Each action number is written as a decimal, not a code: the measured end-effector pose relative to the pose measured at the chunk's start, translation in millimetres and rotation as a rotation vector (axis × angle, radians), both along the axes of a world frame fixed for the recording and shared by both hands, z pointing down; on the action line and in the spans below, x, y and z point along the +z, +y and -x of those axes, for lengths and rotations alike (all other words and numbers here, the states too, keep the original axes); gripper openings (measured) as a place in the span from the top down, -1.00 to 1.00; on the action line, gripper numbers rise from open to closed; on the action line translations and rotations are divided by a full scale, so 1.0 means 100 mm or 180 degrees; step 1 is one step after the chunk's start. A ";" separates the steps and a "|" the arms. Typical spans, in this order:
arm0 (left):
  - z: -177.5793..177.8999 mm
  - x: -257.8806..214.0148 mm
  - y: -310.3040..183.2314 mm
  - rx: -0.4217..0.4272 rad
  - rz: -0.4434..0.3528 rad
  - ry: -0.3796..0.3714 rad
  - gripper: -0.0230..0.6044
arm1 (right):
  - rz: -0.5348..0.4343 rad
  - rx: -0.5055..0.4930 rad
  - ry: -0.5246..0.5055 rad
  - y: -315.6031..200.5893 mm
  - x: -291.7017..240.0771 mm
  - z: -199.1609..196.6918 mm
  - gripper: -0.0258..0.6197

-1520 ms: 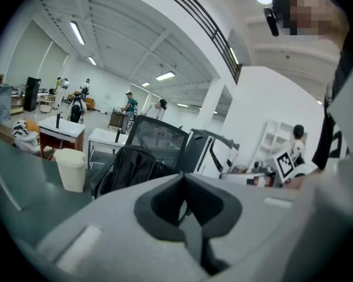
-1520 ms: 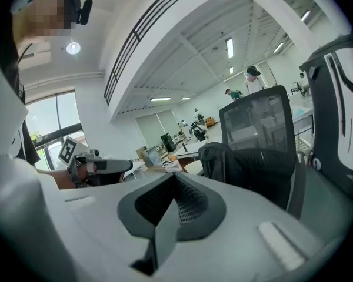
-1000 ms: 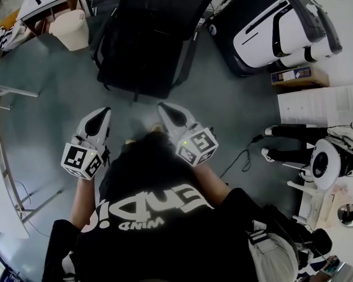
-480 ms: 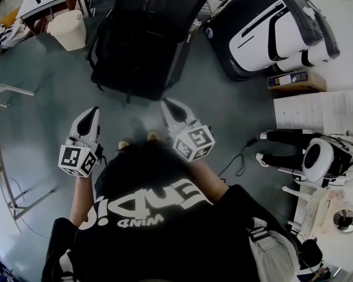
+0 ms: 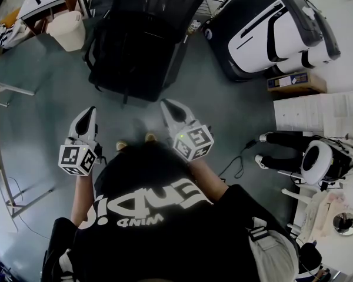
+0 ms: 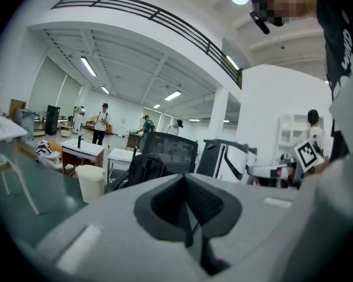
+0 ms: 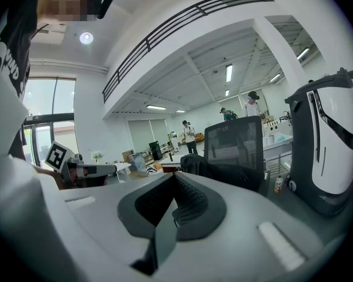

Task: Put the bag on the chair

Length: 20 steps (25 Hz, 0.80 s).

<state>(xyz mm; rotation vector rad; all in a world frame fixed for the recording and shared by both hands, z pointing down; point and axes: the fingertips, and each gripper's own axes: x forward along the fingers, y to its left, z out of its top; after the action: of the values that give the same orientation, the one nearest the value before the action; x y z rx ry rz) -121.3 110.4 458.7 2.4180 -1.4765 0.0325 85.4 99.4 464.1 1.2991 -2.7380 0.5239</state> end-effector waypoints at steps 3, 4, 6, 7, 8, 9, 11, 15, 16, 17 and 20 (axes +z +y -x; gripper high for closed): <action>-0.03 0.00 0.02 -0.0001 0.0005 -0.0022 0.92 | 0.0000 -0.0018 0.0018 0.03 0.01 -0.03 0.92; -0.04 0.01 0.03 -0.0003 0.0011 -0.0030 0.92 | 0.0005 -0.0023 0.0017 0.03 0.02 -0.03 0.92; -0.07 0.01 0.03 -0.0007 0.0029 -0.0042 0.92 | 0.0017 -0.0034 0.0006 0.04 0.02 -0.05 0.92; -0.08 0.01 0.03 -0.0010 0.0041 -0.0045 0.92 | 0.0022 -0.0040 0.0003 0.04 0.02 -0.06 0.92; -0.09 0.01 0.03 -0.0015 0.0052 -0.0047 0.92 | 0.0025 -0.0047 0.0002 0.04 0.03 -0.07 0.92; -0.10 0.02 0.03 -0.0022 0.0063 -0.0047 0.92 | 0.0028 -0.0052 0.0001 0.04 0.04 -0.07 0.92; -0.11 0.03 0.03 -0.0040 0.0087 -0.0051 0.92 | 0.0031 -0.0064 0.0000 0.04 0.04 -0.06 0.92; -0.11 0.03 0.02 -0.0065 0.0106 -0.0059 0.92 | 0.0035 -0.0090 0.0002 0.03 0.05 -0.05 0.92; -0.11 0.03 0.02 -0.0071 0.0106 -0.0058 0.92 | 0.0036 -0.0094 -0.0001 0.03 0.06 -0.05 0.92; -0.11 0.03 0.02 -0.0076 0.0105 -0.0057 0.92 | 0.0039 -0.0098 -0.0006 0.03 0.06 -0.05 0.92; -0.12 0.03 0.01 -0.0088 0.0109 -0.0061 0.92 | 0.0060 -0.0102 -0.0021 0.01 0.07 -0.07 0.92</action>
<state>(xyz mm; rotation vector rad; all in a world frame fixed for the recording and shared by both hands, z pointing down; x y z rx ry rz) -108.9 111.1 461.8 2.3762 -1.5052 0.0746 92.3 100.5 471.2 1.2492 -2.7476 0.5509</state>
